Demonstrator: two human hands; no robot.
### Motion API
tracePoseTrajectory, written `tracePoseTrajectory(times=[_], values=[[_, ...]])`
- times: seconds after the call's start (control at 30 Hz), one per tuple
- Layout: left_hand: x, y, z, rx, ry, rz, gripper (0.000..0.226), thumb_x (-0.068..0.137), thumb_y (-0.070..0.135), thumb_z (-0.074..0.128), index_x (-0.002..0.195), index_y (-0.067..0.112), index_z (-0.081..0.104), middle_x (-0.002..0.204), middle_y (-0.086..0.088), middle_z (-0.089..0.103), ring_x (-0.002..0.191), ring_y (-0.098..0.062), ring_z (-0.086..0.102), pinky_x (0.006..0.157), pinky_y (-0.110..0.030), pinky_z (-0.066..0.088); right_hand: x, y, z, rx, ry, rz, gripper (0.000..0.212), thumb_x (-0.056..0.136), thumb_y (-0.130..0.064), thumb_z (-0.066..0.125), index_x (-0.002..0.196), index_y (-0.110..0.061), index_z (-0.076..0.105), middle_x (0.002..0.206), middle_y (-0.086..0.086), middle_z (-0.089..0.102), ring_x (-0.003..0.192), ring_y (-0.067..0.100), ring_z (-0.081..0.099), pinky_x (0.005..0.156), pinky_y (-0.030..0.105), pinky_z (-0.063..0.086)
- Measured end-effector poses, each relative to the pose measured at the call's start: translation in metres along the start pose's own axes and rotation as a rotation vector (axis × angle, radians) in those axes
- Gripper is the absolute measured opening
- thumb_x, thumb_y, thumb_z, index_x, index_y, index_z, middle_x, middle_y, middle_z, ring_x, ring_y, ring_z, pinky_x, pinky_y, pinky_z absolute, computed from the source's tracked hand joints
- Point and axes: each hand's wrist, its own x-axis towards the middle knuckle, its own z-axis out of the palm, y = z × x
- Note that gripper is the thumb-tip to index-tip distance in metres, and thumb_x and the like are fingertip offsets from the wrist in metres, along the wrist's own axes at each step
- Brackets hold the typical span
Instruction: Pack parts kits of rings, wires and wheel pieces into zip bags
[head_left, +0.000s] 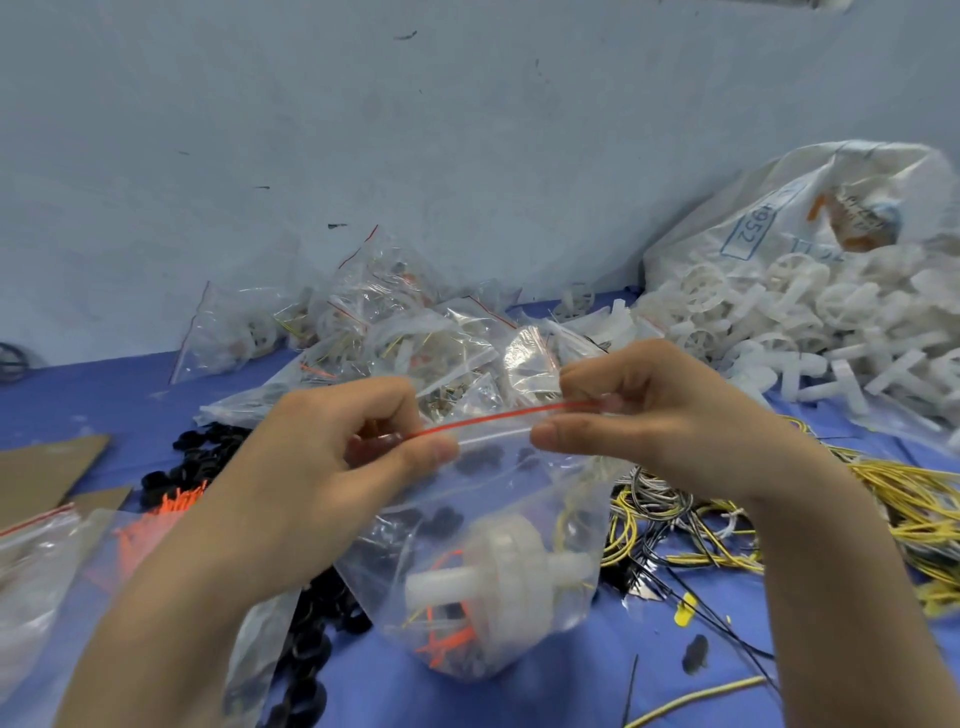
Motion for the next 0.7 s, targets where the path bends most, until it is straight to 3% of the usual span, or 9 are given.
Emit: tracePoseTrajectory(times=[0.2, 0.27, 0.33, 0.4, 0.47, 0.53, 0.6, 0.7], values=[[-0.001, -0.009, -0.006, -0.076, 0.013, -0.011, 0.053, 0.069, 0.062, 0.061, 0.057, 0.015, 0.040, 0.049, 0.011, 0.029, 0.047, -0.003, 0.027, 0.045, -0.013, 0.020, -0.005, 0.012, -0.010, 0.147, 0.048, 0.031, 0.065, 0.074, -0.037, 0.069, 0.063, 0.020, 0.040, 0.059, 0.018, 0.020, 0.056, 0.030, 0.019, 0.053, 0.035, 0.016], [-0.001, -0.010, -0.004, -0.128, -0.025, -0.046, 0.053, 0.068, 0.063, 0.061, 0.054, 0.019, 0.037, 0.049, 0.011, 0.027, 0.047, -0.004, 0.025, 0.045, -0.013, 0.021, -0.004, 0.016, -0.010, 0.160, 0.045, 0.030, 0.069, 0.073, -0.040, 0.072, 0.064, 0.022, 0.043, 0.059, 0.021, 0.023, 0.055, 0.030, 0.021, 0.051, 0.032, 0.019], [-0.001, -0.009, 0.001, -0.228, -0.133, -0.137, 0.055, 0.071, 0.064, 0.062, 0.051, 0.019, 0.037, 0.049, 0.011, 0.027, 0.045, -0.005, 0.027, 0.044, -0.013, 0.023, -0.002, 0.025, -0.011, 0.195, 0.067, 0.030, 0.063, 0.070, -0.047, 0.072, 0.061, 0.013, 0.054, 0.055, 0.017, 0.031, 0.052, 0.021, 0.029, 0.051, 0.022, 0.026], [-0.002, -0.007, 0.009, -0.325, -0.283, -0.258, 0.060, 0.082, 0.060, 0.064, 0.053, 0.013, 0.042, 0.049, 0.007, 0.031, 0.042, -0.008, 0.031, 0.042, -0.017, 0.026, -0.001, 0.039, -0.013, 0.271, 0.087, 0.052, 0.059, 0.063, -0.060, 0.073, 0.067, -0.002, 0.067, 0.058, 0.010, 0.049, 0.059, 0.016, 0.046, 0.062, 0.025, 0.038], [-0.001, -0.006, 0.016, -0.334, -0.335, -0.310, 0.058, 0.088, 0.050, 0.058, 0.061, 0.001, 0.044, 0.050, 0.002, 0.037, 0.039, -0.011, 0.037, 0.041, -0.019, 0.030, -0.002, 0.056, -0.013, 0.363, -0.031, 0.081, 0.061, 0.055, -0.070, 0.074, 0.085, -0.016, 0.074, 0.081, -0.002, 0.068, 0.081, 0.014, 0.063, 0.078, 0.031, 0.048], [0.002, -0.003, 0.018, -0.351, -0.267, -0.286, 0.049, 0.093, 0.040, 0.054, 0.057, 0.008, 0.043, 0.050, 0.002, 0.038, 0.039, -0.006, 0.039, 0.042, -0.016, 0.033, -0.001, 0.068, -0.004, 0.391, -0.247, 0.158, 0.071, 0.050, -0.068, 0.079, 0.111, -0.032, 0.070, 0.113, -0.008, 0.069, 0.107, 0.008, 0.064, 0.092, 0.028, 0.049], [0.006, -0.001, 0.019, -0.408, -0.156, -0.227, 0.044, 0.091, 0.041, 0.052, 0.054, 0.019, 0.042, 0.046, 0.012, 0.036, 0.039, -0.003, 0.035, 0.043, -0.012, 0.030, 0.003, 0.075, 0.010, 0.394, -0.461, 0.292, 0.074, 0.055, -0.057, 0.083, 0.122, -0.035, 0.062, 0.126, -0.012, 0.063, 0.115, 0.003, 0.058, 0.093, 0.020, 0.046], [0.008, -0.003, 0.024, -0.437, -0.064, -0.211, 0.043, 0.095, 0.038, 0.051, 0.056, 0.021, 0.045, 0.045, 0.013, 0.039, 0.039, -0.002, 0.034, 0.043, -0.012, 0.028, 0.013, 0.080, 0.034, 0.348, -0.583, 0.372, 0.047, 0.078, -0.038, 0.074, 0.123, -0.034, 0.063, 0.130, -0.008, 0.061, 0.119, 0.010, 0.055, 0.097, 0.023, 0.041]])
